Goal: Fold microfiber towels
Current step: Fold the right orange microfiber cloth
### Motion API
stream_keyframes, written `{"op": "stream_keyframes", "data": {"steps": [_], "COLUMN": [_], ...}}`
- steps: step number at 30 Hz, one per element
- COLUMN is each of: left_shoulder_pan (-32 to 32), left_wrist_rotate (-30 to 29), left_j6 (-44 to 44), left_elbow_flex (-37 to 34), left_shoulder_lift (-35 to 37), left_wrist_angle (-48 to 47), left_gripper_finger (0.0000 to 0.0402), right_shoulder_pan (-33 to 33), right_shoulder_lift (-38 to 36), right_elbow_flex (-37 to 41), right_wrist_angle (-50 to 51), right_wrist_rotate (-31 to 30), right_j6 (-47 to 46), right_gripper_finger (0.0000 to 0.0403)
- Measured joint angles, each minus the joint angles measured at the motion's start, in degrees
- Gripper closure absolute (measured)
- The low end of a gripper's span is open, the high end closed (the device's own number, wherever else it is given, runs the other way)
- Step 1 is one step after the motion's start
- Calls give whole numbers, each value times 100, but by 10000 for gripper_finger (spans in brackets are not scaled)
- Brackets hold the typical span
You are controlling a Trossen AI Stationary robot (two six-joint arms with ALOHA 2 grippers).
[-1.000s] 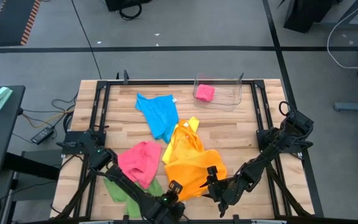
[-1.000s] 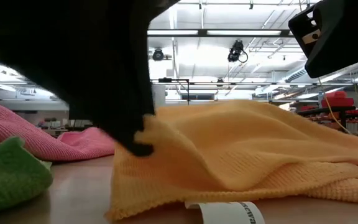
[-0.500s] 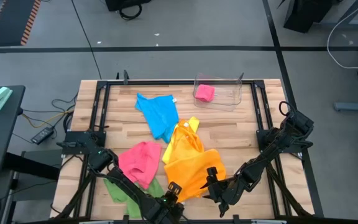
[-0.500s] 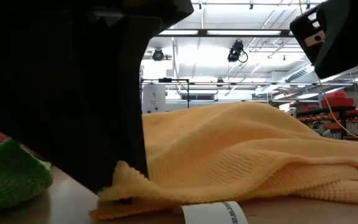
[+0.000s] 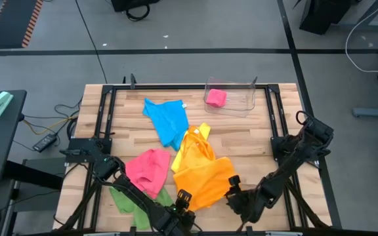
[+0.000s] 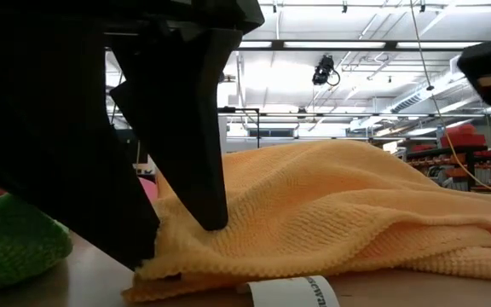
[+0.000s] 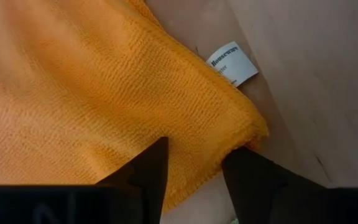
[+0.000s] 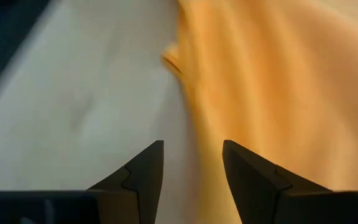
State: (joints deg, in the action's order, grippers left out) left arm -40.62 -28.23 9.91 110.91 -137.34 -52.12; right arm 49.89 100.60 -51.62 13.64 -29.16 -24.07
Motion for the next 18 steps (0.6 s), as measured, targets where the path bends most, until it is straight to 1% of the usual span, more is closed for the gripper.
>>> {"op": "stream_keyframes", "data": {"steps": [2,7,10,14,18], "left_shoulder_pan": [2,22,22,22,22], "left_wrist_rotate": [-1,21,20,20,17], "left_j6": [-4,0,24,129,103], "left_elbow_flex": [0,-2,-2,-4,-7], "left_shoulder_lift": [0,0,-2,-4,-7], "left_wrist_angle": [2,7,11,7,7], "left_gripper_finger": [254,267,272,277,280], "right_shoulder_pan": [81,39,-106,-328,-494], "right_shoulder_lift": [0,2,2,4,4], "right_elbow_flex": [0,2,2,2,-6], "right_wrist_angle": [300,809,1214,1472,1582], "right_wrist_rotate": [-275,-327,-424,-541,-539], "right_j6": [-115,-304,-641,-968,-1004], "right_gripper_finger": [229,229,231,242,260]}}
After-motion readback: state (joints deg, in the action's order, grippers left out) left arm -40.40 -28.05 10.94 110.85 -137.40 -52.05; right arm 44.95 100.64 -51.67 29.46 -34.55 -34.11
